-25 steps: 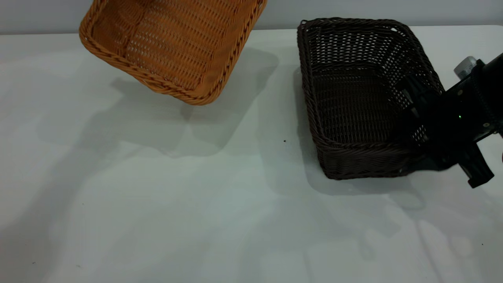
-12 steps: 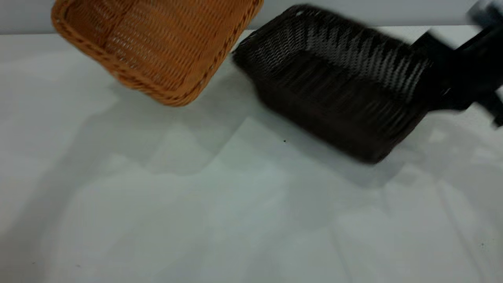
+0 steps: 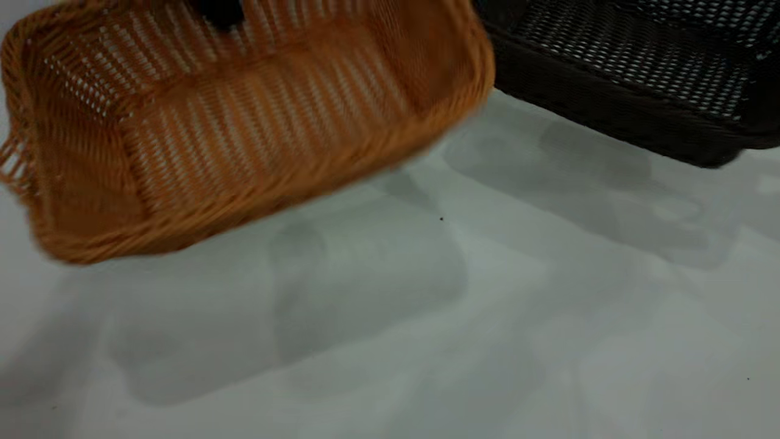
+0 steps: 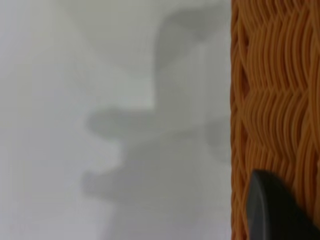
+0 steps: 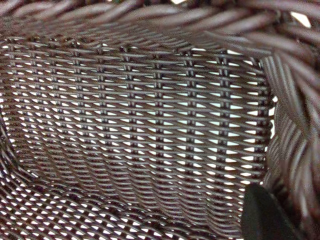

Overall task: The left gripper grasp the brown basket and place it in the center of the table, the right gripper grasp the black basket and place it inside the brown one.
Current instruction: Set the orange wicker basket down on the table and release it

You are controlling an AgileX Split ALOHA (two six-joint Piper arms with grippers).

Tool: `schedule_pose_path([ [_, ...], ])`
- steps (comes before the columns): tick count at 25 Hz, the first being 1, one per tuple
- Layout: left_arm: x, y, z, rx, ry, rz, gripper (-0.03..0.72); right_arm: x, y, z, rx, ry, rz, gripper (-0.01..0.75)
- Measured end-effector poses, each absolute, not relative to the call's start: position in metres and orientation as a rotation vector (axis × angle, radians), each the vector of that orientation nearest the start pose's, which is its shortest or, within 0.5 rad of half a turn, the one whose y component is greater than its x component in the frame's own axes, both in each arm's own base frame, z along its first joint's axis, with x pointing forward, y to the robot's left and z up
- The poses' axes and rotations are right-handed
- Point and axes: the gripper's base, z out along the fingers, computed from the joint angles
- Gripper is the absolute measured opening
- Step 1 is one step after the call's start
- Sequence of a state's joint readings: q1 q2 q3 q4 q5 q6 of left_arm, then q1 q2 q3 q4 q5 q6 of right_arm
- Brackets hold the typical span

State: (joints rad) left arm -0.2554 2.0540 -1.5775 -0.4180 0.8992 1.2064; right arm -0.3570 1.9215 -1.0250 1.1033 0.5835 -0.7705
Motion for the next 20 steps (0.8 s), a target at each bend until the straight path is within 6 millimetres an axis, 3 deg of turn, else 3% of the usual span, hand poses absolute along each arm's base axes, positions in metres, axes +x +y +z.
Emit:
schedule_pose_path([
  [5, 0.408, -0.177, 0.158, 1.87, 2.021, -0.248, 0.081, 0.354, -0.091, 0.156, 0.555, 2.488, 0.667, 0.081],
  [12, 0.39, -0.238, 0.113, 2.07, 1.822, -0.209, 0.081, 0.354, -0.089, 0.159, 0.527, 2.5, 0.695, 0.081],
  [20, 0.381, -0.253, 0.1, 2.113, 1.834, -0.167, 0.108, 0.352, -0.086, 0.159, 0.502, 2.52, 0.741, 0.081],
])
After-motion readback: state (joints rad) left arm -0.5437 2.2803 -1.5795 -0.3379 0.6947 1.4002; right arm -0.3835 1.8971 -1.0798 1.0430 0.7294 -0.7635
